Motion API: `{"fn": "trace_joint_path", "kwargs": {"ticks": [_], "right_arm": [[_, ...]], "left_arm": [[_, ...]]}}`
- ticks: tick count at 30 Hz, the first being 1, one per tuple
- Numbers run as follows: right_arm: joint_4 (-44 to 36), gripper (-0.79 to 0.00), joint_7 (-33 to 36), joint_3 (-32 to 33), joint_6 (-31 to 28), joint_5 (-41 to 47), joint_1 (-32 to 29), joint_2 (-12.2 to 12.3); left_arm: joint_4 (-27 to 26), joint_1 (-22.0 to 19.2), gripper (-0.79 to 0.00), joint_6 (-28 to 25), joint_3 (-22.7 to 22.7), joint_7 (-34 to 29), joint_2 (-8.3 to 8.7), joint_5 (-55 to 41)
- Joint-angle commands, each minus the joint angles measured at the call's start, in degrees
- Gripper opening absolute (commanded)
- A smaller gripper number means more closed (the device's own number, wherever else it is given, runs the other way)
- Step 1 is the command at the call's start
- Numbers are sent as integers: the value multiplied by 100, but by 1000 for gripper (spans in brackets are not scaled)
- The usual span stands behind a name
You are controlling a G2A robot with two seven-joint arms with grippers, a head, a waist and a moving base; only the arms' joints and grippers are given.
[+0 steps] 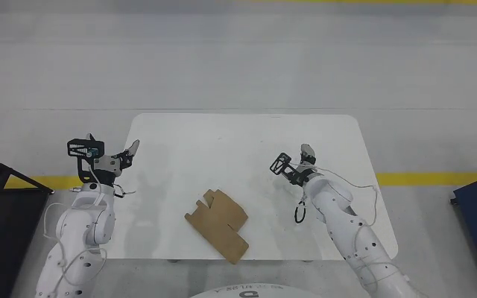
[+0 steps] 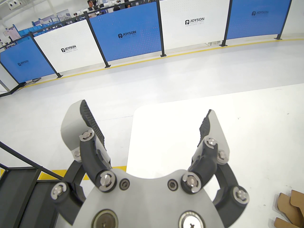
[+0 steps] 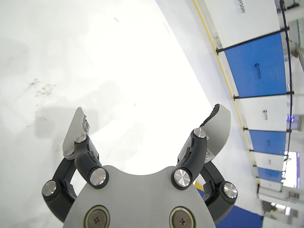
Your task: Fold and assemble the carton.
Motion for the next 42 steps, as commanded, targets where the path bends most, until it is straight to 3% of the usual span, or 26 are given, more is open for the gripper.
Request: {"fn": "trace_joint_path", "kwargs": {"ticks": [1, 3, 20, 21, 24, 27, 32, 42], "right_arm": [[-32, 0, 303, -149, -202, -214, 15, -8], [-71, 0, 570, -319, -362, -321, 42, -29], [-71, 0, 570, -319, -362, -321, 42, -29], [-28, 0, 531, -354, -473, -294, 47, -30], [116, 0, 373, -790, -1593, -249, 436, -63], [133, 0, 369, -1311, -1929, -306, 691, -150], [131, 0, 357, -1854, -2196, -234, 949, -267], [487, 0, 407, -2059, -2142, -63, 1266, -368]], "left_arm": [[0, 0, 0, 0, 0, 0, 0, 0], [0, 0, 0, 0, 0, 0, 0, 0], [0, 0, 0, 0, 0, 0, 0, 0], [0, 0, 0, 0, 0, 0, 0, 0], [0, 0, 0, 0, 0, 0, 0, 0], [0, 0, 0, 0, 0, 0, 0, 0], [0, 0, 0, 0, 0, 0, 0, 0], [0, 0, 0, 0, 0, 0, 0, 0]]}}
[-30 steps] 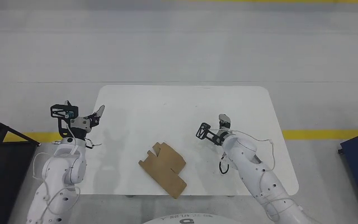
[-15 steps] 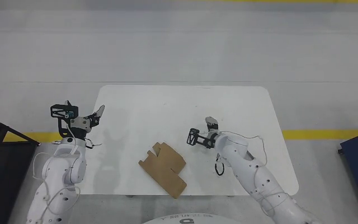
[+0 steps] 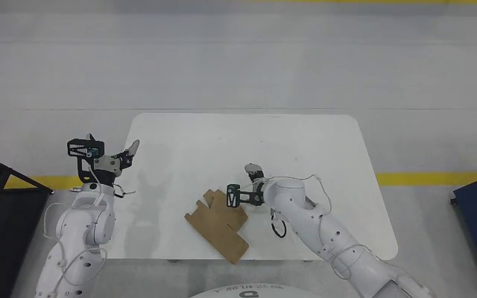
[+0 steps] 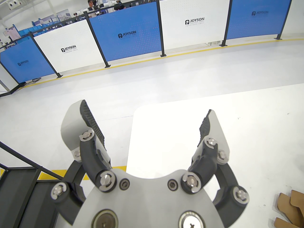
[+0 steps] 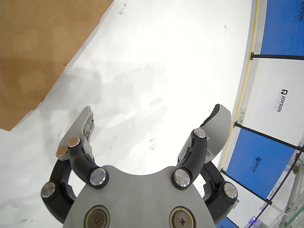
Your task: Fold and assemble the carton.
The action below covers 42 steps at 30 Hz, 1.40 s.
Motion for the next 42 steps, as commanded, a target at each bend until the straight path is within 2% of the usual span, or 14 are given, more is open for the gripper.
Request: {"fn": "trace_joint_path", "kwargs": {"ticks": [1, 18, 34, 40, 42], "right_arm": [[55, 0, -76, -83, -77, -15, 60, -15], [316, 0, -861, -618, -541, -107, 492, -118], [220, 0, -1482, -901, -912, -346, 524, -82], [-5, 0, -1896, -722, -906, -467, 345, 46], [-127, 0, -2002, -476, -572, -514, 148, 127]], "left_arm": [[0, 0, 0, 0, 0, 0, 0, 0], [0, 0, 0, 0, 0, 0, 0, 0], [0, 0, 0, 0, 0, 0, 0, 0], [0, 0, 0, 0, 0, 0, 0, 0], [0, 0, 0, 0, 0, 0, 0, 0]]}}
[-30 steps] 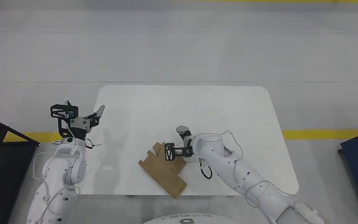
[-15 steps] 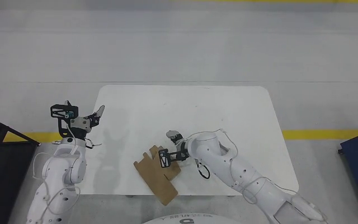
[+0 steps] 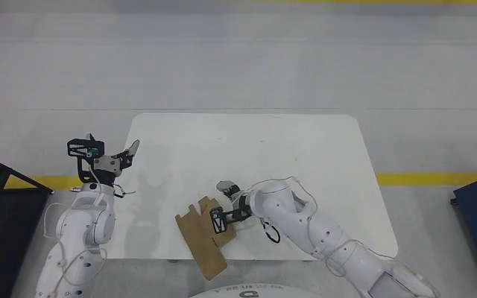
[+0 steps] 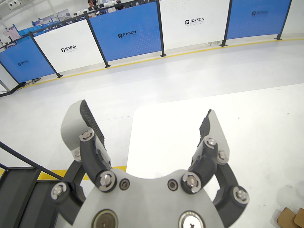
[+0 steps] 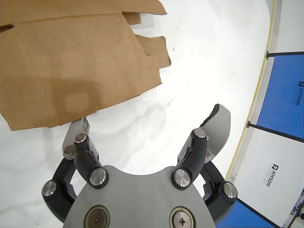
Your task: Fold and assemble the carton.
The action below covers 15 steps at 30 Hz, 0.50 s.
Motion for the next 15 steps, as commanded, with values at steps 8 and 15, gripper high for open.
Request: {"fn": "trace_joint_path", "kwargs": {"ticks": [8, 15], "right_arm": [[-688, 0, -882, 1366, 940, -271, -1227, 462], [-879, 0, -1798, 2188, 1207, -456, -1926, 721]], "left_arm": [[0, 0, 0, 0, 0, 0, 0, 0], [341, 388, 0, -666, -363, 646, 75, 475]]}}
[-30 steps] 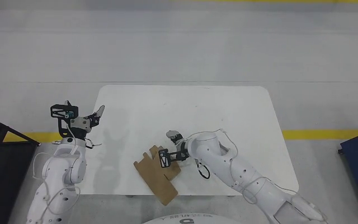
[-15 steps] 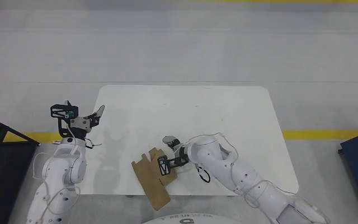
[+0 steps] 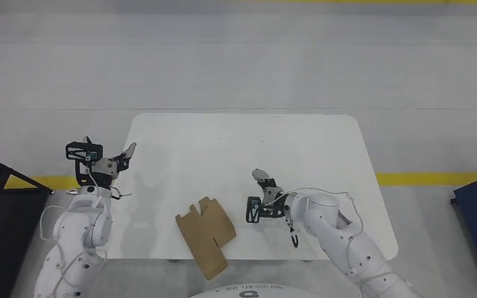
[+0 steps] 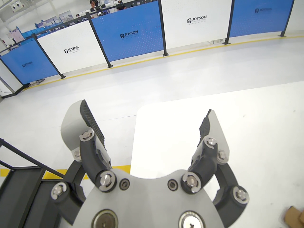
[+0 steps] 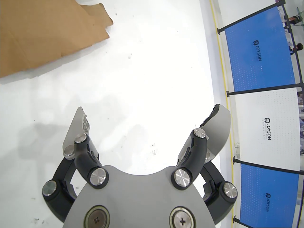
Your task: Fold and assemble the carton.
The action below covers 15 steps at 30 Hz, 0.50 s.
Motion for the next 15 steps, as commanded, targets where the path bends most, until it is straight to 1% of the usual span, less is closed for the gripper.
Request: {"fn": "trace_joint_path", "kwargs": {"ticks": [1, 3, 4, 7, 15], "right_arm": [[26, 0, -163, 151, 25, 13, -72, 39], [81, 0, -283, 268, 19, 98, -94, 65], [97, 0, -329, 306, 1, 106, -96, 77], [147, 0, -363, 389, -29, 140, -91, 101], [177, 0, -345, 440, -43, 191, -90, 110]], "left_arm": [[202, 284, 0, -680, -226, 468, 54, 164], [363, 571, 0, -1345, -470, 1015, 115, 370], [438, 716, 0, -1599, -598, 1339, 145, 518], [690, 1092, 0, -2043, -898, 2295, 194, 672], [712, 1120, 0, -2070, -927, 2366, 197, 673]]}}
